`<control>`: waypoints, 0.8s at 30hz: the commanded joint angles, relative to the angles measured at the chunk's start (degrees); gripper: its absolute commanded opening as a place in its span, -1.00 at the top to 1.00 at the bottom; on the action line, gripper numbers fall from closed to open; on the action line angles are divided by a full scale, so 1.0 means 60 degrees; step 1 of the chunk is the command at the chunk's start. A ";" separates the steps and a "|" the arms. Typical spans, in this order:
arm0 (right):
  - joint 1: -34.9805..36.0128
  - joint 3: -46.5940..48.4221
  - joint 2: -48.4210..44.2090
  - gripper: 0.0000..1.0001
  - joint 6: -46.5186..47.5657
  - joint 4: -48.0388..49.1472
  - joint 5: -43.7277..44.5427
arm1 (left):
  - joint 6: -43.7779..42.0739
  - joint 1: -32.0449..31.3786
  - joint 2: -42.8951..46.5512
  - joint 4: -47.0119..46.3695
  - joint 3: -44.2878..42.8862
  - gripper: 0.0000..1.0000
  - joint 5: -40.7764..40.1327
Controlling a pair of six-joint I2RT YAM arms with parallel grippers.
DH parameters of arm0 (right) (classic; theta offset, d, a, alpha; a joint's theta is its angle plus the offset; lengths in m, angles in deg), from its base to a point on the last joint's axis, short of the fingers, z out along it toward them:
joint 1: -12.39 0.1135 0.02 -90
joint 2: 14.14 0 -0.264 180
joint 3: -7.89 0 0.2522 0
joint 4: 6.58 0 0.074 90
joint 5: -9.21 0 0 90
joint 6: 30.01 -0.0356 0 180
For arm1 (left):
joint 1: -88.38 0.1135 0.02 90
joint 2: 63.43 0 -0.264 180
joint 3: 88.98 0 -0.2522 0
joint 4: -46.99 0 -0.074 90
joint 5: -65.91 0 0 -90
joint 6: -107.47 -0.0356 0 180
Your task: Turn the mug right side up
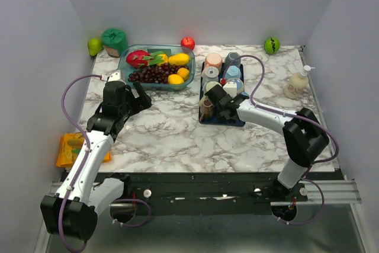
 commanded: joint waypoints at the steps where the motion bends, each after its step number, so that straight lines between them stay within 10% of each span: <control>1: -0.0173 0.0242 0.0311 0.17 0.0282 0.0664 0.0279 | -0.0101 0.0000 -0.0003 -0.0194 -0.0195 -0.98 0.0275; 24: -0.0364 0.0199 0.0766 0.51 0.1278 0.1646 -0.0117 | -0.0130 0.0000 -0.0091 -0.0121 -0.0327 -0.98 0.0187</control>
